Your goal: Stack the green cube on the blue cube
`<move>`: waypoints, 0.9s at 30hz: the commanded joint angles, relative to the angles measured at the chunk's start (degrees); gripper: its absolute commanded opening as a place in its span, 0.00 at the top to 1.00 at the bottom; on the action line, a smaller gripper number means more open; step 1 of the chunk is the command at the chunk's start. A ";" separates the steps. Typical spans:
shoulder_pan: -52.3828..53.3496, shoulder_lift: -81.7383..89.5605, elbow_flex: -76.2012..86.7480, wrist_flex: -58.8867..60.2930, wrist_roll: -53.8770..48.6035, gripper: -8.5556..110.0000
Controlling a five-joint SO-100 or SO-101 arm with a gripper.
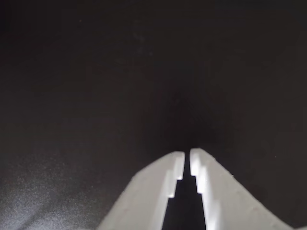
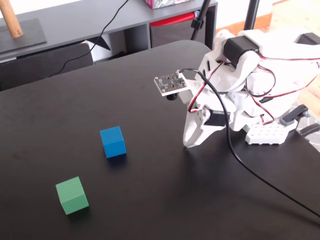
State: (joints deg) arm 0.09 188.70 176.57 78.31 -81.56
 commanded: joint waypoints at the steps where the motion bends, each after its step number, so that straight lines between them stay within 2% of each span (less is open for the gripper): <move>1: 0.18 -0.26 2.11 0.79 0.79 0.92; 21: -1.32 -1.23 2.11 -0.70 -4.48 0.93; 27: -3.16 -6.15 -5.10 -2.20 -3.34 0.93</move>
State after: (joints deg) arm -2.29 185.98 175.52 76.46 -85.34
